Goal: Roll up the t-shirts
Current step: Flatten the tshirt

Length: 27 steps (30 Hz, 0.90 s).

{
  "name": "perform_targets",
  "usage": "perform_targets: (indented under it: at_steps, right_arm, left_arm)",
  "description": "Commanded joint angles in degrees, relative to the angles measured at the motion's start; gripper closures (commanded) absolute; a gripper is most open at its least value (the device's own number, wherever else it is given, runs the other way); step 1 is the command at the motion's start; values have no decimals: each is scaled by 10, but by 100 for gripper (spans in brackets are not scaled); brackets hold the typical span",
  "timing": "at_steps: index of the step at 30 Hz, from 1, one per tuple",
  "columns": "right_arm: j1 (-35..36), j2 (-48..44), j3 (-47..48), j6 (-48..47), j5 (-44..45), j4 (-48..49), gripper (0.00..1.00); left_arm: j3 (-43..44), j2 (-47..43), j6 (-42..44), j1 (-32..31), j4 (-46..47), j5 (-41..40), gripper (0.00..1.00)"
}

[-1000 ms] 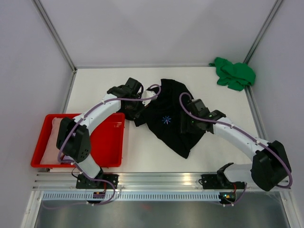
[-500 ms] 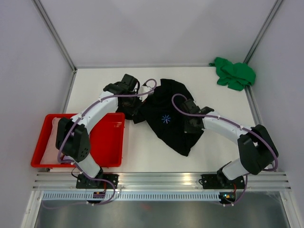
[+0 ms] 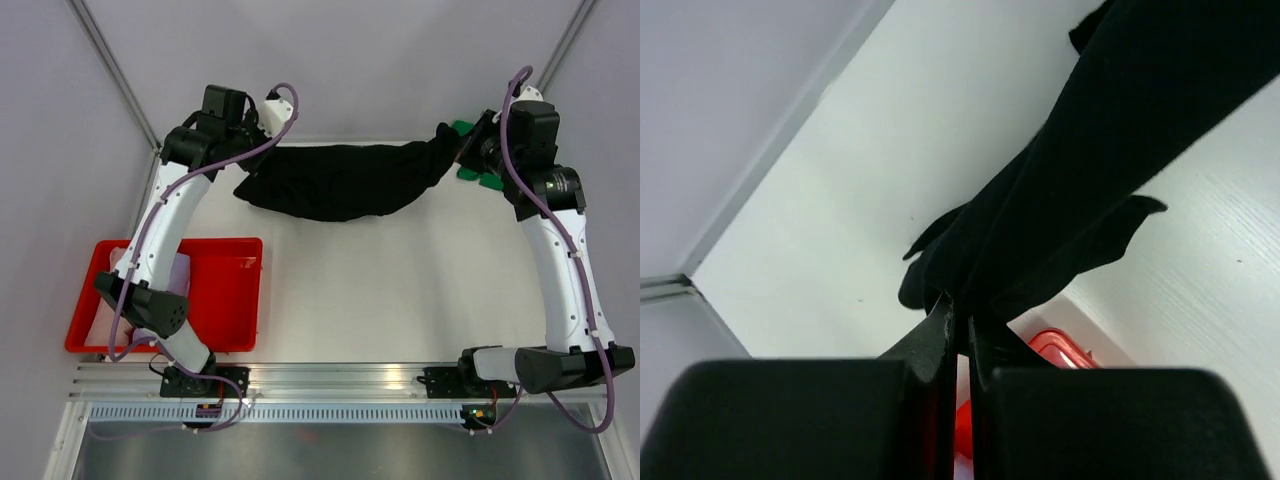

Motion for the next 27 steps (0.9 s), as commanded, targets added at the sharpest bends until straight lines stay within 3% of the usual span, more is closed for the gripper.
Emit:
perform_targets:
  at_steps: [1, 5, 12, 14, 16, 19, 20, 21, 23, 27]
  right_arm:
    - [-8, -17, 5, 18, -58, -51, 100]
    - [-13, -39, -11, 28, -52, -78, 100]
    - [-15, -35, 113, 19, -50, -115, 100]
    - [-15, -42, 87, 31, -54, -79, 100]
    - [-16, -44, 46, 35, -28, -58, 100]
    - [-39, -15, 16, 31, -8, -40, 100]
    - [-75, -7, -5, 35, -14, -28, 100]
    - [-88, 1, -18, 46, -19, -18, 100]
    - [-105, 22, -53, 50, -20, 13, 100]
    - [-123, 55, -98, 56, -12, 49, 100]
  left_arm:
    - [14, 5, 57, 4, -57, -14, 98]
    - [-16, -13, 71, 5, -78, 8, 98]
    - [-46, -31, 131, 3, -111, 65, 96]
    - [-64, -7, 106, -1, -70, 76, 87]
    - [-61, 65, 68, -20, -44, 47, 70]
    - [25, 171, -13, -53, -45, 12, 53]
    - [46, 182, -20, -60, -47, 15, 48]
    - [70, 188, -24, -72, -47, 25, 36]
    - [73, 176, -24, -84, -47, 44, 20]
    - [-5, 125, -10, -141, -52, 15, 19]
